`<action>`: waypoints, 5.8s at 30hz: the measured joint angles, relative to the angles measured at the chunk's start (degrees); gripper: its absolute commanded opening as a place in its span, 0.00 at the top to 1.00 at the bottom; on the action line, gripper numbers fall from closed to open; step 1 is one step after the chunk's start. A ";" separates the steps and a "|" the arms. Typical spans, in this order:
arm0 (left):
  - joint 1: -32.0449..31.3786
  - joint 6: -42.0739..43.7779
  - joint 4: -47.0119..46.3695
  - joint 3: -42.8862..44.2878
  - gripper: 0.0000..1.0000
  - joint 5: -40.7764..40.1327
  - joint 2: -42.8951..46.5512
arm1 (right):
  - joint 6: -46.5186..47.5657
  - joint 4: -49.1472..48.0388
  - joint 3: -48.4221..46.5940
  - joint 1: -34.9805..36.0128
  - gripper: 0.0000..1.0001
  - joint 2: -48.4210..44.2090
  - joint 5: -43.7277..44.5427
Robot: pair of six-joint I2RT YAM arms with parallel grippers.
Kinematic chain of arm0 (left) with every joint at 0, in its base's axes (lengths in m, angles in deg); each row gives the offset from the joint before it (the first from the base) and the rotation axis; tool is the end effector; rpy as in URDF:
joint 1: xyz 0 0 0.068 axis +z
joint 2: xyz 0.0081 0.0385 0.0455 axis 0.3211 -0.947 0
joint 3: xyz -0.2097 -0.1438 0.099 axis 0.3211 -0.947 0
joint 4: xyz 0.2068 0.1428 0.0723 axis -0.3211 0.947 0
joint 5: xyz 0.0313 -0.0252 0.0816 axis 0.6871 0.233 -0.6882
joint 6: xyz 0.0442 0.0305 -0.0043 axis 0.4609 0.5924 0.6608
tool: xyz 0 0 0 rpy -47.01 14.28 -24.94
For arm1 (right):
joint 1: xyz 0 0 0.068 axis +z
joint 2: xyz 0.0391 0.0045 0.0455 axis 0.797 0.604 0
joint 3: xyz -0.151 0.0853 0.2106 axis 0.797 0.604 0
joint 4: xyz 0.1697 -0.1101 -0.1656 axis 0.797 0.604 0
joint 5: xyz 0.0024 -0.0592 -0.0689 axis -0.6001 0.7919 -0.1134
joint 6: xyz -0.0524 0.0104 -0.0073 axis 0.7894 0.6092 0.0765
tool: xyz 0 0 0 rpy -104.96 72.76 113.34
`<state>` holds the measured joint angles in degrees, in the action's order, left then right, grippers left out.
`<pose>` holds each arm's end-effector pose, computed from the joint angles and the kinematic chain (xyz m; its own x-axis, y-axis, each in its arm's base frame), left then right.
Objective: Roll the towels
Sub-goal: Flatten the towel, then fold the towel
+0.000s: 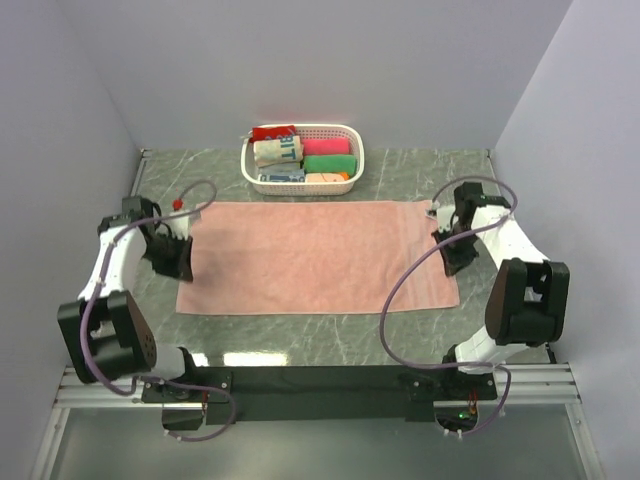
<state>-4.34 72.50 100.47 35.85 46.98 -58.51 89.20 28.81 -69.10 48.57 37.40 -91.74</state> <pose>0.2478 0.0494 0.2436 -0.9136 0.1717 -0.3685 0.2717 0.9321 -0.2395 0.2877 -0.0177 0.2287 -0.9311 -0.3106 -0.1914 -0.3228 0.9458 0.0355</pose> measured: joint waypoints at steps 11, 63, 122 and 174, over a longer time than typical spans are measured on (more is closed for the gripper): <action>0.00 2.34 -0.92 -11.23 0.89 -6.84 5.20 | 0.37 -4.87 10.62 -1.51 0.93 -2.97 1.99; 6.34 -0.26 -8.37 -12.92 0.96 -14.12 -8.63 | -0.50 -10.58 16.41 -1.55 1.00 2.62 6.69; 5.49 -18.95 -23.47 38.91 0.38 4.50 -37.77 | -11.54 -3.98 -50.93 -0.85 0.66 46.16 -1.03; -5.99 -19.54 -21.73 40.54 0.88 -13.53 -47.74 | -13.00 -4.33 -51.71 -0.74 1.00 46.16 -3.37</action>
<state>-10.33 52.96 78.74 76.39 33.45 -106.24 76.19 24.48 -120.81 47.83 83.56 -95.10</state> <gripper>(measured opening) 0.208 0.007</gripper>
